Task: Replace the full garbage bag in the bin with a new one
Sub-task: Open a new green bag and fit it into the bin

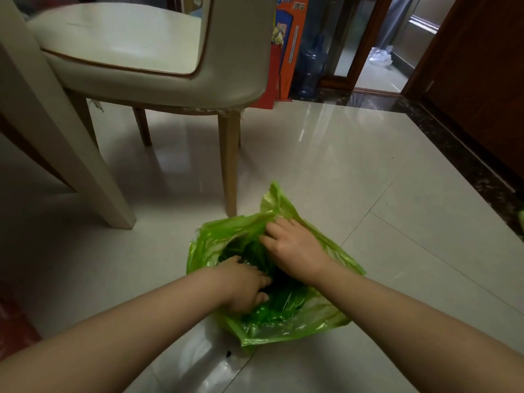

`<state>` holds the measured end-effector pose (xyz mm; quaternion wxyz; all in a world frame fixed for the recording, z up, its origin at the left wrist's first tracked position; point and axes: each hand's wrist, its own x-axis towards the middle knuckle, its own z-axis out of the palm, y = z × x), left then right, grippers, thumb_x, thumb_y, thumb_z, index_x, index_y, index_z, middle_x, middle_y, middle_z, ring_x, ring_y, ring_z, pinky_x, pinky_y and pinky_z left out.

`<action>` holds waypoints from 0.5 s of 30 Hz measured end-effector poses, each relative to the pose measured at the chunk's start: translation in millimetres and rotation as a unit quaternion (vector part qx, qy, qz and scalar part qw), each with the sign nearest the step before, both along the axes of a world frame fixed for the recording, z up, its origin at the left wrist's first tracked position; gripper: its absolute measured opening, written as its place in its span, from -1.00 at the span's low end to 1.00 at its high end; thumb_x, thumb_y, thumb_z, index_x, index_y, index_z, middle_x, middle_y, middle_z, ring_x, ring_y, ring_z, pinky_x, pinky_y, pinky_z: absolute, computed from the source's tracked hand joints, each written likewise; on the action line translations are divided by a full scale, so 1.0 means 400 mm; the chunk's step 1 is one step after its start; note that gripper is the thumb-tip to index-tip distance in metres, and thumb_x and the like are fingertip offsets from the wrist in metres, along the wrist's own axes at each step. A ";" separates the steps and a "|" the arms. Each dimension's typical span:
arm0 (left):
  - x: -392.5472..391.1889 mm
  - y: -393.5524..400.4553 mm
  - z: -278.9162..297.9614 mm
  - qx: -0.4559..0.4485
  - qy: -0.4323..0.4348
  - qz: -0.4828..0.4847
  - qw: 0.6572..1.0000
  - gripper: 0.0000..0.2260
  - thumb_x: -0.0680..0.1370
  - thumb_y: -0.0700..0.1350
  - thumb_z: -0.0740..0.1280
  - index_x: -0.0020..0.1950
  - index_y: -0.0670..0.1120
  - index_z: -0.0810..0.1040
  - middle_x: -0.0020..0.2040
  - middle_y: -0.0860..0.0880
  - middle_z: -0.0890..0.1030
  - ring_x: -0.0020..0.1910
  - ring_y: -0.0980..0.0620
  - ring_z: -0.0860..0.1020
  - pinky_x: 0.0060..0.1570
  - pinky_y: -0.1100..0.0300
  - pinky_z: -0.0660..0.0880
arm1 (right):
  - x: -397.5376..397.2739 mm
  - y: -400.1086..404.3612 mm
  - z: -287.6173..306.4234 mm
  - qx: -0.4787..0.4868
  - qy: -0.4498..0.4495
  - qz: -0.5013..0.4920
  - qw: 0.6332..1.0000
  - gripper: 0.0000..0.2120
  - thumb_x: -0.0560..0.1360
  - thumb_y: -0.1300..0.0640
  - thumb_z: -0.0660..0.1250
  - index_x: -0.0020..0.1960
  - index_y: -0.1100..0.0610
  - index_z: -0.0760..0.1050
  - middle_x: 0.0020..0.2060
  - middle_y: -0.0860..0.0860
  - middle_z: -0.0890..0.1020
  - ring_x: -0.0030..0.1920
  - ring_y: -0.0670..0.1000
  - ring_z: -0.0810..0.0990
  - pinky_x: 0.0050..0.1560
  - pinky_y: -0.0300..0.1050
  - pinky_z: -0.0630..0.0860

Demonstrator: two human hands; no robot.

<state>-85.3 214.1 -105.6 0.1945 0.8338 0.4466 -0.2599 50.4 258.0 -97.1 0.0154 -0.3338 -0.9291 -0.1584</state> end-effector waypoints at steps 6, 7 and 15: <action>-0.019 -0.024 0.013 -0.025 0.006 -0.023 0.999 -0.57 0.60 0.10 0.00 0.45 0.04 0.25 0.40 -0.09 0.42 0.40 -0.12 0.33 0.45 -0.10 0.12 | 0.026 -0.040 -0.020 -0.074 -0.076 0.085 0.991 -0.91 0.20 0.08 0.45 -0.37 0.06 0.55 -0.44 -0.03 0.58 -0.38 0.03 0.56 -0.26 -0.18 0.49; -0.019 -0.029 0.016 -0.027 0.007 -0.025 0.999 -0.60 0.60 0.08 0.00 0.40 0.02 0.32 0.33 -0.12 0.49 0.34 -0.14 0.40 0.41 -0.09 0.20 | 0.023 -0.048 -0.020 -0.097 -0.123 0.071 0.985 -0.90 0.18 0.07 0.48 -0.34 0.04 0.58 -0.42 -0.04 0.61 -0.36 0.02 0.58 -0.24 -0.19 0.49; -0.062 -0.025 0.023 0.069 -0.029 -0.027 0.997 -0.65 0.57 0.06 0.11 0.27 -0.04 0.45 0.19 -0.14 0.56 0.22 -0.16 0.50 0.20 -0.08 0.44 | -0.063 -0.041 -0.079 -0.336 -0.330 -0.071 0.879 -0.55 0.57 0.12 0.17 0.43 0.17 0.21 0.28 0.23 0.45 0.19 0.23 0.47 0.12 0.04 0.43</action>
